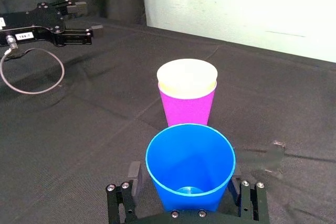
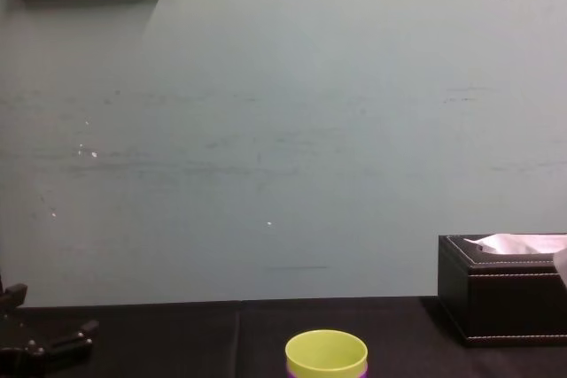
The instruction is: Stack the three plastic cups sequentially using one hand.
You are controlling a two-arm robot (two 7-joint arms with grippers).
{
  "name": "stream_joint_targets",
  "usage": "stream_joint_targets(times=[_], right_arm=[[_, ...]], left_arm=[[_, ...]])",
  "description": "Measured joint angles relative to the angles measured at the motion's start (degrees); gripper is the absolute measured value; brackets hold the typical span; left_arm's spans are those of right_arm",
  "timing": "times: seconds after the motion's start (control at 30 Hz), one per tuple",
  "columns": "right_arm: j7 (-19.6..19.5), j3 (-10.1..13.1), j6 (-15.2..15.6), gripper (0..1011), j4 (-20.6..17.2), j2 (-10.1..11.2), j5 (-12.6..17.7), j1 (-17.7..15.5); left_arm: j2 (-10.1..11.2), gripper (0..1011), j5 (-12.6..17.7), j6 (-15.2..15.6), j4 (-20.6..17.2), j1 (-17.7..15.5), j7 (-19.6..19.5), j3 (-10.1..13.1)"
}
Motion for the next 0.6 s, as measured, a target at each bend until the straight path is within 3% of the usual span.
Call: stream_joint_targets(times=[0.27,0.6], right_arm=[[0.0,0.0,0.0,997,0.0,0.1,0.0,0.0],[0.0,0.0,-0.1,771,0.0,0.1,0.1,-0.1]], left_arm=[[0.0,1000,0.0,0.0,0.0,0.0,0.0,0.0],[0.0,1000,0.0,0.0,0.0,0.0,0.0,0.0]])
